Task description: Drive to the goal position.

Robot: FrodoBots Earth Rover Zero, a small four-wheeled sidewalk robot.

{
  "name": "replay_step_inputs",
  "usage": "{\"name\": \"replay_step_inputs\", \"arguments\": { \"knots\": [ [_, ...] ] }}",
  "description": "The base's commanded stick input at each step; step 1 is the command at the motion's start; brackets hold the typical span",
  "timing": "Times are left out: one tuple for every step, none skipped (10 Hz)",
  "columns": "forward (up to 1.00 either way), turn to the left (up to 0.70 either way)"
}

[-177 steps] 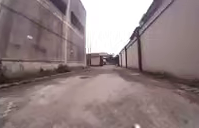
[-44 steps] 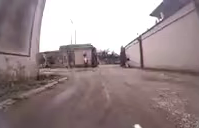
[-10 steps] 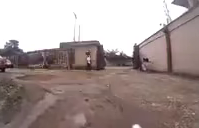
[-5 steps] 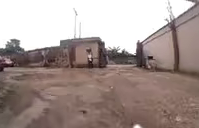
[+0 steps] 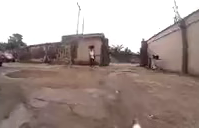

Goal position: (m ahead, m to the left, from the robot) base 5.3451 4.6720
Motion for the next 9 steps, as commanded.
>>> {"name": "replay_step_inputs", "arguments": {
  "knots": [
    [1.00,0.27],
    [0.74,0.32],
    [0.15,0.42],
    [0.00,0.45],
    [0.00,0.45],
    [0.00,0.45],
    [0.00,0.45],
    [0.00,0.45],
    [0.00,0.45]
  ]
}}
